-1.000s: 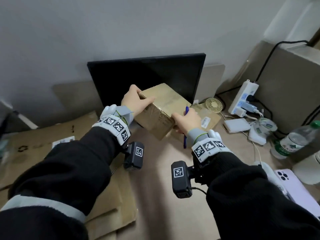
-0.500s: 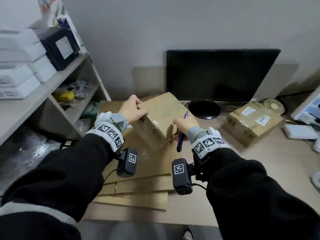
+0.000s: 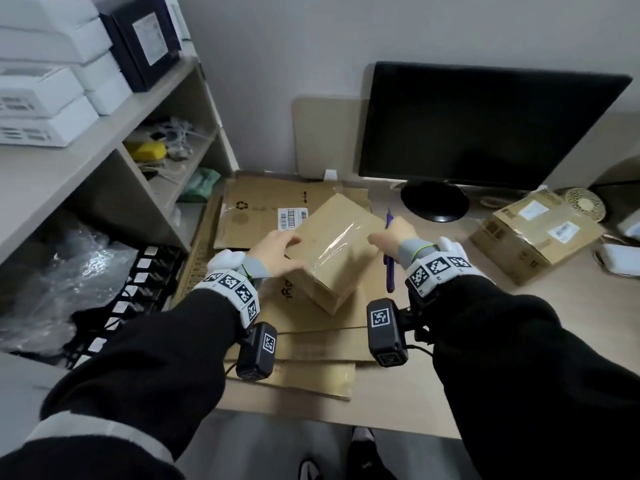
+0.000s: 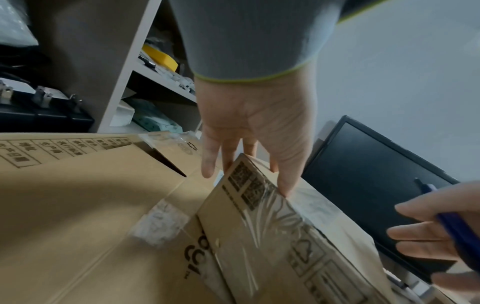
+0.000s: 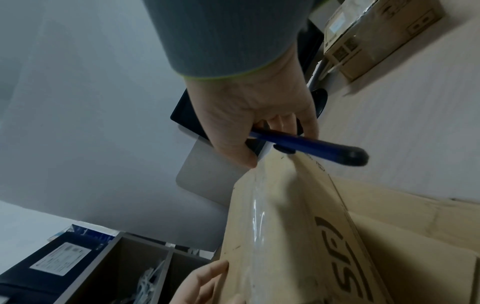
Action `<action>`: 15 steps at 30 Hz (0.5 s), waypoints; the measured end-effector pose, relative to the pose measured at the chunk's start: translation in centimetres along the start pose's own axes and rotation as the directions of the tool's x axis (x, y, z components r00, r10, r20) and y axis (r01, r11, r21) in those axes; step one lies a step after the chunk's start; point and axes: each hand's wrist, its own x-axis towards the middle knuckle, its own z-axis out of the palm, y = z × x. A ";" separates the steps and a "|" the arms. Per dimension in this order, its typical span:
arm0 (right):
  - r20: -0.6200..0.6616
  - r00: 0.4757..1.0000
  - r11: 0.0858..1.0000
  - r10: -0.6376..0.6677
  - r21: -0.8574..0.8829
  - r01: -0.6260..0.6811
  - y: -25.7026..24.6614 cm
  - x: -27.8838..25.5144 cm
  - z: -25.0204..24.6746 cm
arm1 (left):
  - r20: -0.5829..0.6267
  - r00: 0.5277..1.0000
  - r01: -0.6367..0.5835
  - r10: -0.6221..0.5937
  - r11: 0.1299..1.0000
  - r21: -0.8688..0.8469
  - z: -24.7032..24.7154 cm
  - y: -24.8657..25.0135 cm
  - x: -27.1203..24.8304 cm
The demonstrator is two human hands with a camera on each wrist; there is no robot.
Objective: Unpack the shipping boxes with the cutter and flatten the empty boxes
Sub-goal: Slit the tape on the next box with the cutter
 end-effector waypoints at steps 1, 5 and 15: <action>-0.023 1.000 0.999 -0.011 -0.042 0.010 0.0 0.6 -0.1 | 0.001 1.000 -0.010 0.010 1.000 -0.014 0.1 -0.2 0.2; 0.015 1.000 0.997 -0.005 -0.081 0.006 0.1 2.3 0.0 | 0.021 1.000 -0.017 0.018 0.999 -0.049 -0.1 -1.0 0.8; 0.090 0.994 0.995 0.062 0.074 -0.069 -0.7 7.3 -1.5 | 0.058 0.998 0.014 -0.026 0.982 0.189 -1.0 3.8 9.4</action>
